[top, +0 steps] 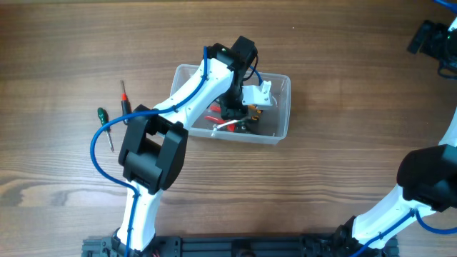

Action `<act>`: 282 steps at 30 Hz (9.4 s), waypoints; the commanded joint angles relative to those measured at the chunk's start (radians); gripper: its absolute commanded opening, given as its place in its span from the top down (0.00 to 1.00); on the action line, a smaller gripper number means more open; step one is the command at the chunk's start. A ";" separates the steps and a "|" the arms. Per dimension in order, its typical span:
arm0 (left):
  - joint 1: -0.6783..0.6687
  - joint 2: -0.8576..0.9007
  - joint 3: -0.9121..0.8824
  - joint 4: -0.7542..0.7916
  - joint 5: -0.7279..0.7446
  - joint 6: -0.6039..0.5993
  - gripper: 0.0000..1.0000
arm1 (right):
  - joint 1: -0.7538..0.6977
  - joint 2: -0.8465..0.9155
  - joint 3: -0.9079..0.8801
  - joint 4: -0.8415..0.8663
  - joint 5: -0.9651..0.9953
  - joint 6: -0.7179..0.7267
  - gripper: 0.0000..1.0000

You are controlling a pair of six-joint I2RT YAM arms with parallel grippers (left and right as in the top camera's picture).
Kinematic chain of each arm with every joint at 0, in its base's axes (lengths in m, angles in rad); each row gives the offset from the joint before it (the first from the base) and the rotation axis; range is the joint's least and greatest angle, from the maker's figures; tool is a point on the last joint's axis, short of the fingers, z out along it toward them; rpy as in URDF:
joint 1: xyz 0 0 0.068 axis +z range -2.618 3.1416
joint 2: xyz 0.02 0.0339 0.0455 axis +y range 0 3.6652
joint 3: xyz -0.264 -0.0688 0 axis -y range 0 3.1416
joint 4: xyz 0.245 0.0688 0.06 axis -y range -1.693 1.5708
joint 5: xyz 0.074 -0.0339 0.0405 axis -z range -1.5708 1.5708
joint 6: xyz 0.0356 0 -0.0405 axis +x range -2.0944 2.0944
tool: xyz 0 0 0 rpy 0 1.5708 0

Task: Pack container
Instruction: 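Carry the wrench into the container and release it, then lower the left gripper onto the black-red screwdriver and grasp it, then carry the black-red screwdriver into the container and release it, then lower the left gripper onto the green screwdriver and grasp it, then carry the green screwdriver into the container and release it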

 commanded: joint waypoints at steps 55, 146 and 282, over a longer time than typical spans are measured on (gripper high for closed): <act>0.710 -0.266 -0.409 0.221 -0.212 -1.008 0.51 | 0.004 -0.007 0.005 0.002 -0.009 0.003 0.00; 0.128 -0.113 -0.220 0.158 0.073 -0.083 0.00 | 0.004 -0.007 0.005 0.002 -0.009 0.003 0.00; 0.093 -0.353 0.019 0.110 -0.012 -0.284 0.80 | 0.004 -0.007 0.005 0.002 -0.009 0.003 0.00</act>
